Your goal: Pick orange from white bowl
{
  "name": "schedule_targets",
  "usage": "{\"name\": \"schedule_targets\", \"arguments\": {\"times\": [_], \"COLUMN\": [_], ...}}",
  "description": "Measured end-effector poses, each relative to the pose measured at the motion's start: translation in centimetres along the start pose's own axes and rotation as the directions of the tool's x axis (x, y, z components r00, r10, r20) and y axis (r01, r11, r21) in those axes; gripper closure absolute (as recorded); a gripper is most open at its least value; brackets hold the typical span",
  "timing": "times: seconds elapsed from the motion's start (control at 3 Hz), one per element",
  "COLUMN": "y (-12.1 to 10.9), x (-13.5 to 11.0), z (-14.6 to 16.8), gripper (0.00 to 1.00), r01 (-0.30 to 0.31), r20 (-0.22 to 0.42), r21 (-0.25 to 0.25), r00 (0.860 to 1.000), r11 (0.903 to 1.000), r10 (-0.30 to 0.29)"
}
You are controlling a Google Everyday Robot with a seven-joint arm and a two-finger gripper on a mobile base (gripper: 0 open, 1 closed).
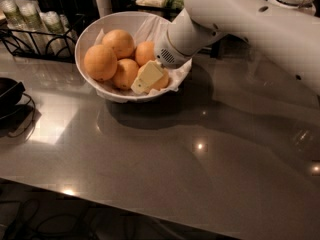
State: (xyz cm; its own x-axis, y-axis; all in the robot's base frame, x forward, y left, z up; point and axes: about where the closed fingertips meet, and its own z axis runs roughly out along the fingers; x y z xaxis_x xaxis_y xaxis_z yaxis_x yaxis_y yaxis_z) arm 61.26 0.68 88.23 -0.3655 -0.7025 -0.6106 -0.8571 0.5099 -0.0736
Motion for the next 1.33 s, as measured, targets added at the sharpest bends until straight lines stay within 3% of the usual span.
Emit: {"name": "schedule_targets", "arguments": {"times": [1.0, 1.33], "y": [-0.6, -0.6], "x": [1.6, 1.6], "z": [2.7, 2.7], "gripper": [0.24, 0.43], "r01": [-0.054, -0.054], "r20": [-0.051, -0.051], "r21": [0.024, 0.024], "r00": [0.997, 0.997], "r11": [0.9982, 0.9982], "r10": [0.055, 0.056]}}
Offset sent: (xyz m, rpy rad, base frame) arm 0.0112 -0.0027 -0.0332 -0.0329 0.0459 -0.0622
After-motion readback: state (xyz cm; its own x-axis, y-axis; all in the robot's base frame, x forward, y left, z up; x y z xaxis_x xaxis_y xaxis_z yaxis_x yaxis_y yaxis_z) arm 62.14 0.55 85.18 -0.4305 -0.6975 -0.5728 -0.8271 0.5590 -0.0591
